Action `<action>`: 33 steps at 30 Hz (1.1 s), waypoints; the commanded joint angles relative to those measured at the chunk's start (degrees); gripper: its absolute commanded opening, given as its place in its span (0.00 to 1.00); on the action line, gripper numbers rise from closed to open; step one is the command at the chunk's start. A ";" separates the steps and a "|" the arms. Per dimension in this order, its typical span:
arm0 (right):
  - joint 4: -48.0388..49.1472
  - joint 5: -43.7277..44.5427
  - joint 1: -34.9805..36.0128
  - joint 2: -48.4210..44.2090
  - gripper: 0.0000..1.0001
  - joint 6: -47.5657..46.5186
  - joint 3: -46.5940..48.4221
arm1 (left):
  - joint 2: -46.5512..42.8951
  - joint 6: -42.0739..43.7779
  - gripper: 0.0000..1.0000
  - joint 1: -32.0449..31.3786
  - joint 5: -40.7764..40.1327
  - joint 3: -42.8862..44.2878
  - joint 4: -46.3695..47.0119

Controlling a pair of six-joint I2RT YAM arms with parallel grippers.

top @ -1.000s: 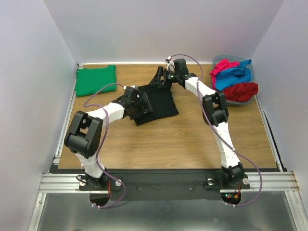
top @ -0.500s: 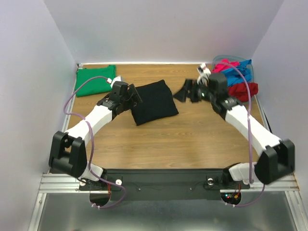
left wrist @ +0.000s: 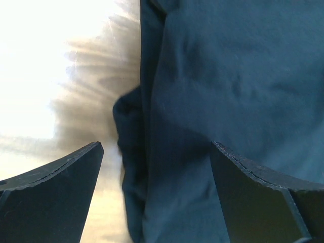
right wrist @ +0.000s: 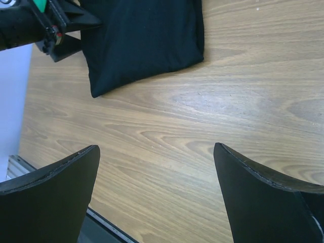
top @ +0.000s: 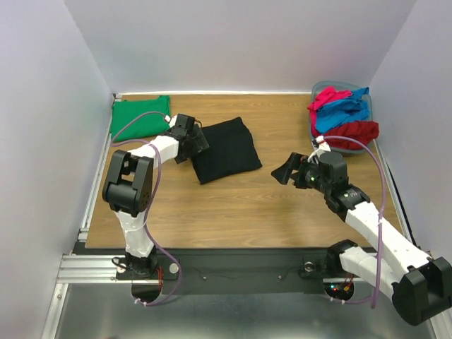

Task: Fold and stack the t-shirts
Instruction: Neatly place the folded tshirt to the corner

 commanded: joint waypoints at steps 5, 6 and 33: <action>3.48 3.19 0.10 1.47 1.00 0.08 -0.79 | 6.37 2.62 0.87 -0.63 3.32 5.43 -0.14; 3.57 3.37 0.10 2.35 1.00 0.08 -0.80 | 8.03 3.15 0.79 -0.81 2.46 6.91 -1.54; 3.84 6.97 0.10 9.20 1.00 -6.60 1.57 | 18.51 43.39 0.00 -1.08 -34.98 45.68 -14.22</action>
